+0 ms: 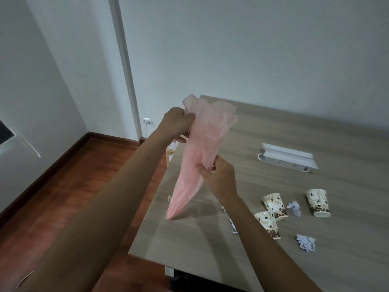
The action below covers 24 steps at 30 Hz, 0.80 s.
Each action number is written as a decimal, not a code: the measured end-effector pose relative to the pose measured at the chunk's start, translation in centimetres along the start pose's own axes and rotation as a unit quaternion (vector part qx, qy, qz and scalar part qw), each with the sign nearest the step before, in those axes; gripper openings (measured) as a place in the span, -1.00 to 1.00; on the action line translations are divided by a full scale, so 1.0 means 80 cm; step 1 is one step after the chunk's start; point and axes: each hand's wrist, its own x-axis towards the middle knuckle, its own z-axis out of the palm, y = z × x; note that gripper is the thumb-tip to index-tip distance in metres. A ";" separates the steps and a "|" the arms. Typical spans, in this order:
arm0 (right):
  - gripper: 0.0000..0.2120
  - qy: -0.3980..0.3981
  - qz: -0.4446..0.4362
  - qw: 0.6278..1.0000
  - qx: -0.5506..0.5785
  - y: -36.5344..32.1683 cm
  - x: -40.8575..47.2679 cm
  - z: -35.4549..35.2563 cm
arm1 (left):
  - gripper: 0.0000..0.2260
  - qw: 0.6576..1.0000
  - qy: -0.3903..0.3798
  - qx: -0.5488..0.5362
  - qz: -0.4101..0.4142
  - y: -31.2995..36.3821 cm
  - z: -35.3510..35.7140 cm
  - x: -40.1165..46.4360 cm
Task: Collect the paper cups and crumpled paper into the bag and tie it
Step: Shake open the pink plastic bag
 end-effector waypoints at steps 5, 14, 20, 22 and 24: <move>-0.28 0.060 0.100 0.952 0.284 -0.031 0.015 -0.054 | -0.78 0.992 0.071 -0.057 0.090 0.006 -0.014 0.002; -0.37 0.021 0.275 0.904 0.326 -0.069 0.092 -0.134 | -0.77 0.983 0.065 -0.025 0.170 0.023 -0.015 -0.005; -0.88 0.136 0.247 0.884 0.373 -0.016 0.064 -0.105 | -0.64 0.996 0.081 -0.019 0.019 -0.010 -0.026 -0.007; -0.84 0.130 0.228 0.897 0.355 -0.007 0.057 -0.099 | -0.23 0.990 0.122 0.060 0.032 -0.017 -0.028 -0.016; -0.78 0.105 0.188 0.920 0.327 -0.003 0.052 -0.093 | 0.03 0.949 0.166 0.195 0.182 -0.016 -0.031 -0.026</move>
